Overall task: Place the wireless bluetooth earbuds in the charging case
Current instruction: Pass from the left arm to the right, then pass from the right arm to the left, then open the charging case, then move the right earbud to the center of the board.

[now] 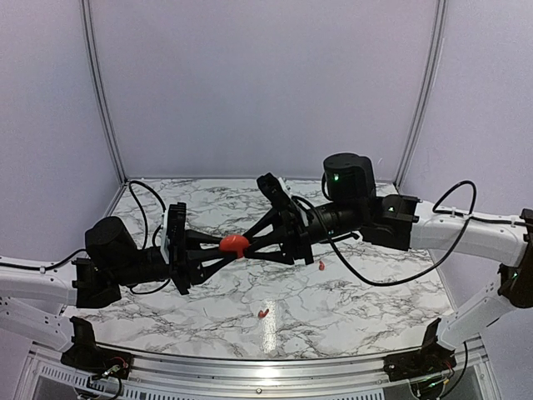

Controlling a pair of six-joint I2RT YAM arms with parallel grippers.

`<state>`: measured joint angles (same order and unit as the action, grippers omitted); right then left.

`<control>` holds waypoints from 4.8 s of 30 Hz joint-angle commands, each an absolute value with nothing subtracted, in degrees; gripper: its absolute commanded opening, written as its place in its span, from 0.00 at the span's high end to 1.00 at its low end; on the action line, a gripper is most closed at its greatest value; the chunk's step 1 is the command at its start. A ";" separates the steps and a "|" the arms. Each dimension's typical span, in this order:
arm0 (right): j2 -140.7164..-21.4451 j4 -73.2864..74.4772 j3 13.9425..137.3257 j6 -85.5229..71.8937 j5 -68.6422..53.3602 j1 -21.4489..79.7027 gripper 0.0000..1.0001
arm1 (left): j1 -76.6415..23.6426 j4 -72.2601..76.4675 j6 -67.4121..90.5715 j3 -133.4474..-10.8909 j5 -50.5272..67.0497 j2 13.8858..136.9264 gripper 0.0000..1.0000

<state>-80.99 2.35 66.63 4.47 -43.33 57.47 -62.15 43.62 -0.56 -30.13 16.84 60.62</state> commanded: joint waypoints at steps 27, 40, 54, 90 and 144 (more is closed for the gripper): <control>-81.10 14.71 71.16 8.54 -38.77 58.01 0.95 | -62.14 24.05 -7.21 -34.07 15.14 57.95 0.54; -82.94 16.70 72.11 8.35 -39.19 57.99 0.96 | -62.14 21.69 -6.28 -38.06 18.10 62.71 0.56; -82.97 16.81 72.40 8.13 -39.02 58.01 0.96 | -62.14 21.79 -6.59 -38.50 18.96 63.63 0.68; -77.96 8.59 67.75 -3.20 -33.88 50.47 0.42 | -62.23 30.73 -8.61 -33.08 20.89 60.79 1.00; -109.08 24.72 71.89 18.28 -9.24 63.00 0.36 | -62.05 38.67 -3.33 -23.54 14.50 54.49 1.00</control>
